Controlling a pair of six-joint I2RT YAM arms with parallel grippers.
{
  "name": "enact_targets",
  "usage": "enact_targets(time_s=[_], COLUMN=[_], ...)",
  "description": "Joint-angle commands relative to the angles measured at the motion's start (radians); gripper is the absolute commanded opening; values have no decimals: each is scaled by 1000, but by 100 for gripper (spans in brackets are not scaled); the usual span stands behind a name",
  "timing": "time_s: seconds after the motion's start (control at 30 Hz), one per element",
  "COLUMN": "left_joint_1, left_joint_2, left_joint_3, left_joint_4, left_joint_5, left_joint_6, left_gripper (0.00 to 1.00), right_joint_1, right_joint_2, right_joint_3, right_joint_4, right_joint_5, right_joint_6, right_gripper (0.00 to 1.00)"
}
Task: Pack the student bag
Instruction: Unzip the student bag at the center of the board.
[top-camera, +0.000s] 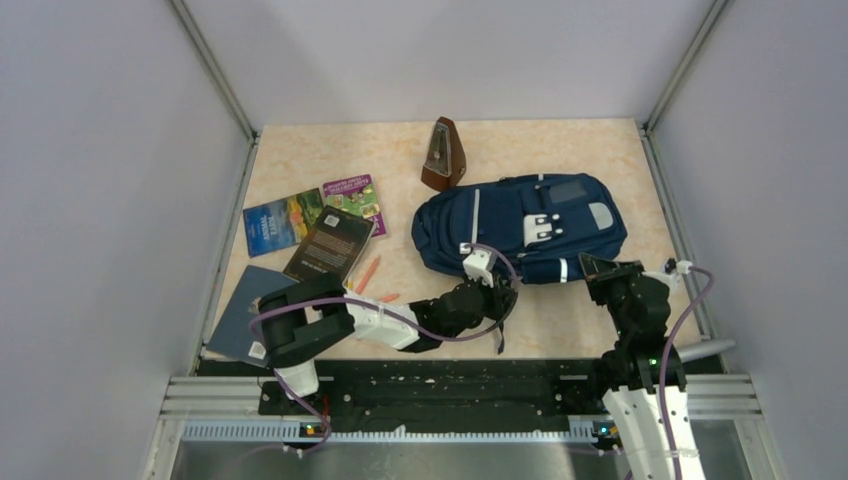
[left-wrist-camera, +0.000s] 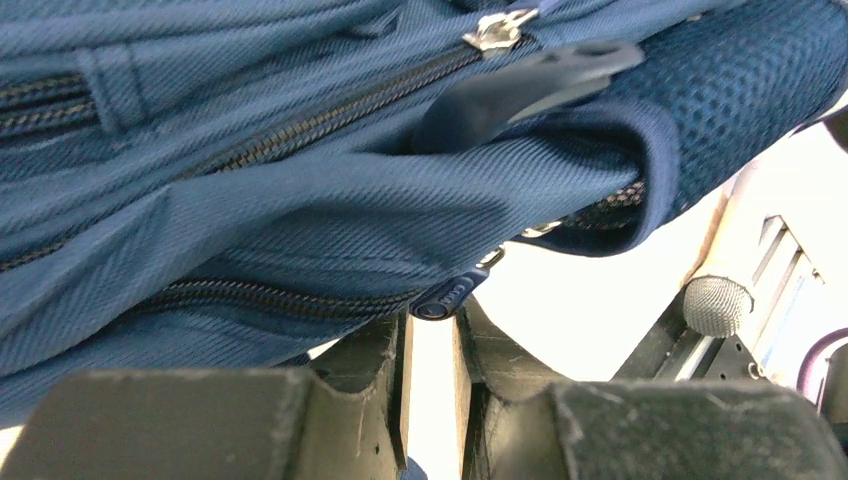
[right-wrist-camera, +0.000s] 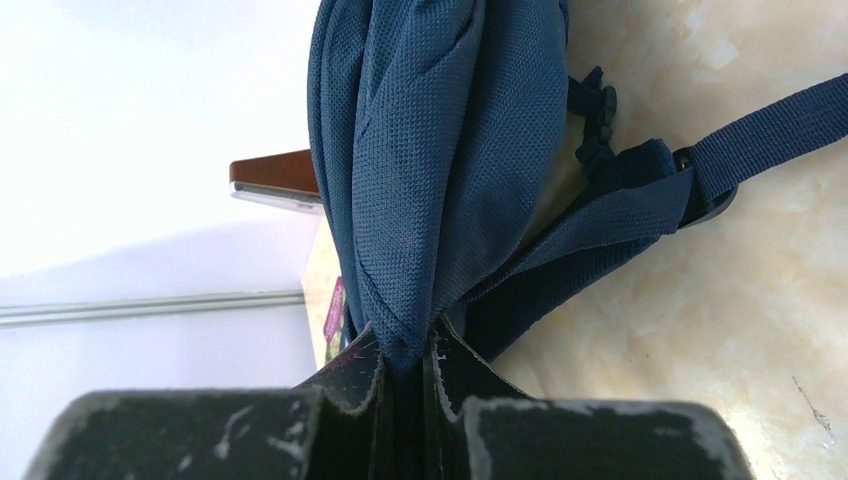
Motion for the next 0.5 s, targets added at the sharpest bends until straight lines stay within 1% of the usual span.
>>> enact_targets(time_s=[0.0,0.23,0.47], left_joint_1=[4,3,3], left_joint_2=[-64,-95,-95], left_joint_3=[-44,-106,-122], left_joint_4=[48,111,158], left_joint_5=[-24,38,112], left_joint_6=[4,52,94], left_gripper=[0,0,0], right_joint_1=[7,7,7], right_joint_2=[-24,-24,-26], right_joint_3=[18,5,-6], right_joint_4=[112,109,106], right_joint_5=[37,44,47], right_joint_6=[14,7,8], right_gripper=[0,0,0])
